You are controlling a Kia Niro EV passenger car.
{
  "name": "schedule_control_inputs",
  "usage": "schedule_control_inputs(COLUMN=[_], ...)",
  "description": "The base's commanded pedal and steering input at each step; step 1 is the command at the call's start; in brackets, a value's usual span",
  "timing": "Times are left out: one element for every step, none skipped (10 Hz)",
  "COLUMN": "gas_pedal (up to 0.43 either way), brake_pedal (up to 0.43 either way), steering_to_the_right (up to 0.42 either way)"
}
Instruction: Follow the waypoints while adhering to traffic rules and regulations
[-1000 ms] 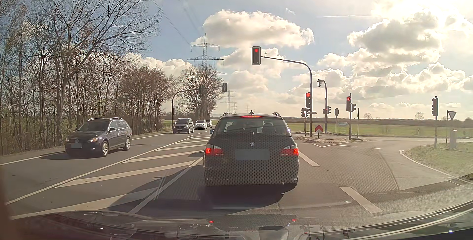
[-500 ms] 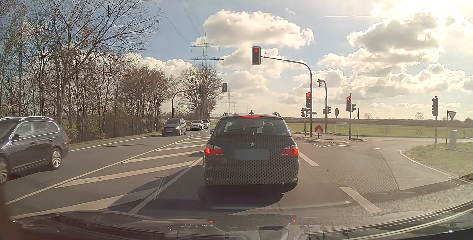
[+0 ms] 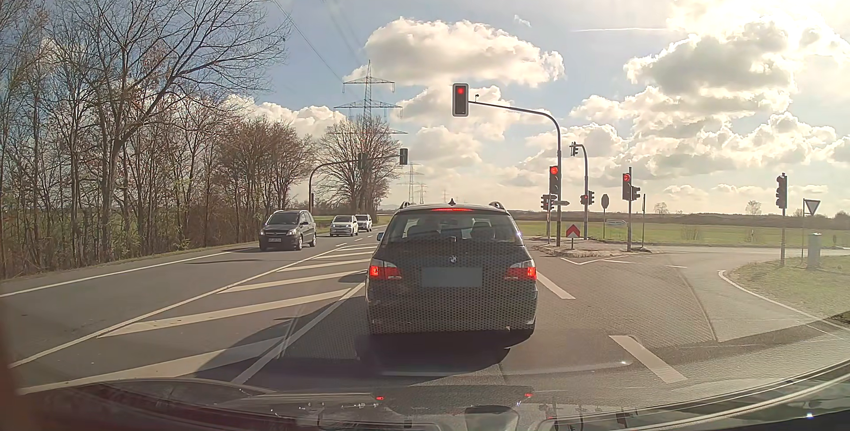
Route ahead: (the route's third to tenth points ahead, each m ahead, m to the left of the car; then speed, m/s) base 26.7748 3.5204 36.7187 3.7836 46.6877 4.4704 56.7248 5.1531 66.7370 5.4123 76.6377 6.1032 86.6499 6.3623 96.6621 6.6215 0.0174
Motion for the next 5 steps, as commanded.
schedule_control_inputs(gas_pedal=[0.000,0.000,0.000,0.000,0.000], brake_pedal=[0.238,0.238,0.244,0.244,0.244], steering_to_the_right=[-0.005,-0.004,-0.004,-0.005,-0.004])
